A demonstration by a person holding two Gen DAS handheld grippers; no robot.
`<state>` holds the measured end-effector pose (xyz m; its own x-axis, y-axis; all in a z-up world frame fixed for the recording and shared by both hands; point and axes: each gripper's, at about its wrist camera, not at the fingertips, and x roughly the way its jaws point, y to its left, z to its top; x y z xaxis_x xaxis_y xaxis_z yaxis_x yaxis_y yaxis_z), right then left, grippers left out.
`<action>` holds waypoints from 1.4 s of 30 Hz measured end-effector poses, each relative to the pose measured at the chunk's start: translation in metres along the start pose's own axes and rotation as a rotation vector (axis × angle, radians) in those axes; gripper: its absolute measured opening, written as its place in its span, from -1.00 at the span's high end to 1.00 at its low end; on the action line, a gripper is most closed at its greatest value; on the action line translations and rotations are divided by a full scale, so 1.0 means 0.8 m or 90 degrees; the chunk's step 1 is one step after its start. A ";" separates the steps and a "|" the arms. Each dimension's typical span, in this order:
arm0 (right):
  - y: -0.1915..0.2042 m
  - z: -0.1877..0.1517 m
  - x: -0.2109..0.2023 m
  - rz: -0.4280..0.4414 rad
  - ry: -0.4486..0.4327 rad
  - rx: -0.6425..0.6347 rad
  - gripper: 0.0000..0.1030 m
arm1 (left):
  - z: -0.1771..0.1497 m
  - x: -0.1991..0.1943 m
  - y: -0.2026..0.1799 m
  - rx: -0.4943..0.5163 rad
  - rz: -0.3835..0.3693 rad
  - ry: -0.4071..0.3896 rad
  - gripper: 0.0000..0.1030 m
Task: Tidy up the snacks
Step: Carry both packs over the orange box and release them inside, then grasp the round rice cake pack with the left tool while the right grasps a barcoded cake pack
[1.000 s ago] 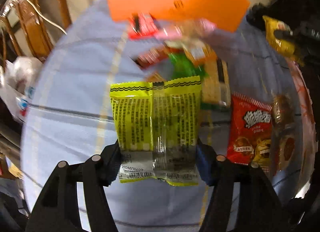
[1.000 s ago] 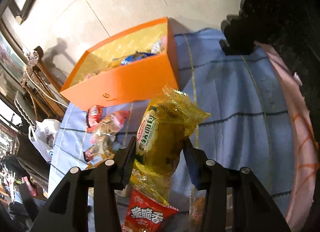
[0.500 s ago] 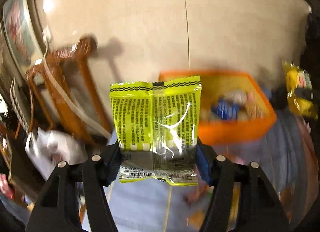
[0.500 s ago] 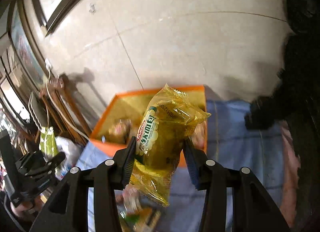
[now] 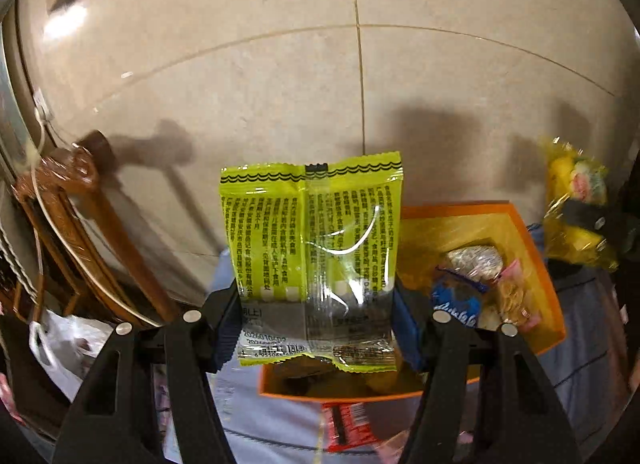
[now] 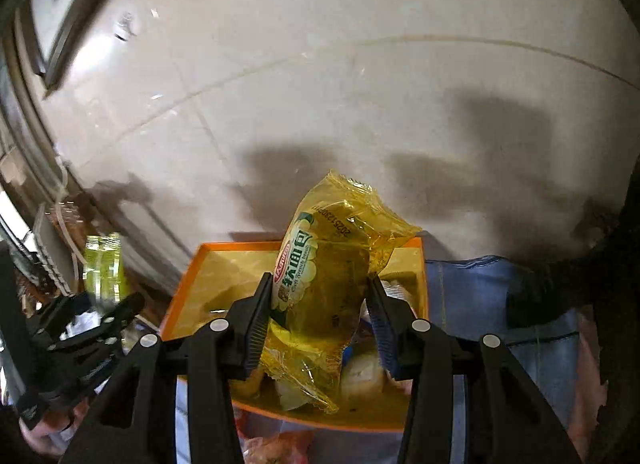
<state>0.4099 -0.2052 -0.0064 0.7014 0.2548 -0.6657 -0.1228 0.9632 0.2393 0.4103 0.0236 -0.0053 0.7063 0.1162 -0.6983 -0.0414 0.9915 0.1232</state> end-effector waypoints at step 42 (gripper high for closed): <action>-0.145 -0.401 -0.094 -0.177 0.211 0.106 -0.55 | -0.383 -0.062 -0.030 -0.080 -0.081 0.263 -0.92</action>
<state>0.1462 -0.3083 -0.2105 0.4263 0.0286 -0.9041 0.1720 0.9787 0.1121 0.1599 0.0120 -0.1899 0.3715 -0.0196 -0.9282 -0.0759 0.9958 -0.0514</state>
